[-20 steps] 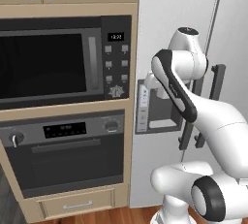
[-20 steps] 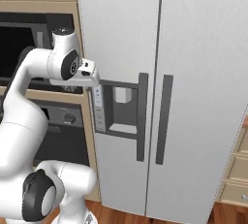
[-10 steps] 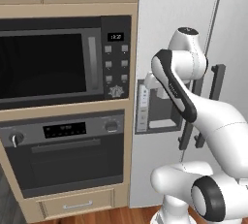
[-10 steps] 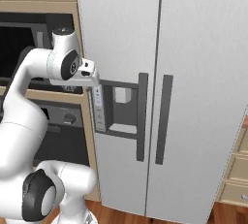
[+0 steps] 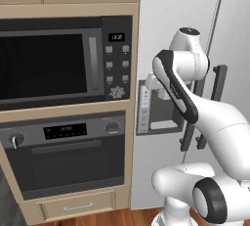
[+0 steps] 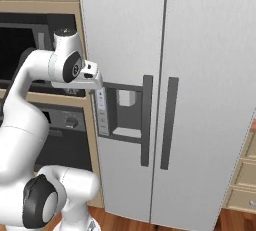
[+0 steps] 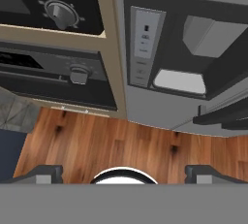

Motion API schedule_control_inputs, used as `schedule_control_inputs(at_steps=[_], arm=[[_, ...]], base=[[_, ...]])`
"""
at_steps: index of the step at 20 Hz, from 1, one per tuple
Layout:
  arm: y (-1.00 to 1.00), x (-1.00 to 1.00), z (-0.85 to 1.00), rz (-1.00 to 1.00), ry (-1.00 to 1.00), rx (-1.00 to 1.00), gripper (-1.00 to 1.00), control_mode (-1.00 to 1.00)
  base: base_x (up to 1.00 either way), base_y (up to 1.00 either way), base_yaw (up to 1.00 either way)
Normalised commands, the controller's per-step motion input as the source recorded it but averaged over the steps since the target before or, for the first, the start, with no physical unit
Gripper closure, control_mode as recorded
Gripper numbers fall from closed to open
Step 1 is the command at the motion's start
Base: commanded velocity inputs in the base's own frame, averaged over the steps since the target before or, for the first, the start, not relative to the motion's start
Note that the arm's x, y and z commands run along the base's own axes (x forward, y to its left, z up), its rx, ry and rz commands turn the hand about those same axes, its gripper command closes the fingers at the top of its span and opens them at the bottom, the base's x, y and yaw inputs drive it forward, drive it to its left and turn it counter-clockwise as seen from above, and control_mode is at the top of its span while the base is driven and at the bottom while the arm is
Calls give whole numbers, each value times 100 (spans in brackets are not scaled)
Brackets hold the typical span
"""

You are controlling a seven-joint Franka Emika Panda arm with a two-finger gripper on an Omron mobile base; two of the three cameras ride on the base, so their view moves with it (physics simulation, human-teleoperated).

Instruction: Take the baked cake out of the oven and place it on the plate for cooling. Then close the oven door.

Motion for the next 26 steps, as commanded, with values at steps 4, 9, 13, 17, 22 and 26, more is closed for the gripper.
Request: schedule_control_inputs(at_steps=[4,9,13,17,22,26], arm=[[0,0,0,0,0,0,-100,-100],[0,-3,0,0,0,-1,-100,-100],[12,-16,-11,1,4,-12,-100,-100],[46,-27,-1,17,-22,-23,-100,-100],[51,-24,-3,16,-21,-20,-100,-100],[53,-22,-16,21,-6,-28,-100,-100]], base=[[0,0,0],[0,0,0],[0,0,0],[0,0,0],[0,0,0],[0,0,0]])
